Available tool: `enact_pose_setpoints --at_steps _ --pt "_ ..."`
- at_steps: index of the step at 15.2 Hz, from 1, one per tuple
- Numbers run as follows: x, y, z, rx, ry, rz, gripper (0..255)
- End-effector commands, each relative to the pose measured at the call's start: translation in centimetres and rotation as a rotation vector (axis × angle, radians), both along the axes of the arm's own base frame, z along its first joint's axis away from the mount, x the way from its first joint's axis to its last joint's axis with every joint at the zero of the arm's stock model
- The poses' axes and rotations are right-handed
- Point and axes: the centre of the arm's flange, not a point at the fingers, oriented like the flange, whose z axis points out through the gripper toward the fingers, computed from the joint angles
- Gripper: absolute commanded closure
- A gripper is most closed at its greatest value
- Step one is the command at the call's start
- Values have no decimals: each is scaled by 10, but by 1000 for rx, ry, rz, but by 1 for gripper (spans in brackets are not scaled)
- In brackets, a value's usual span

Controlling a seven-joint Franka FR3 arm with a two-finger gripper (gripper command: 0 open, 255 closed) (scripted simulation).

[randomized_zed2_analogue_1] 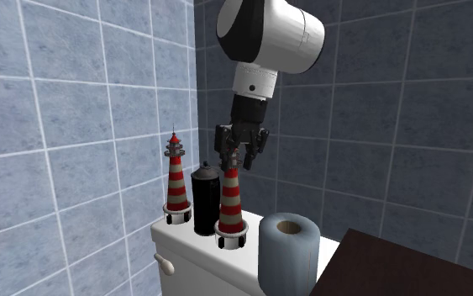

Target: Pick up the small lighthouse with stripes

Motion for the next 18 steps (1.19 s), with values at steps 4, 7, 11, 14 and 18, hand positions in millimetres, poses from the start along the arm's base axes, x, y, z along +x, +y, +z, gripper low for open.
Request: enact_pose_setpoints --at_steps 4,7,11,14,18 --pt "0 0 -1 0 0 0 255" --pt "0 0 -1 0 0 0 255" --pt "0 0 10 0 0 0 255" --pt "0 0 26 0 0 0 255" --pt "0 0 47 0 0 0 255"
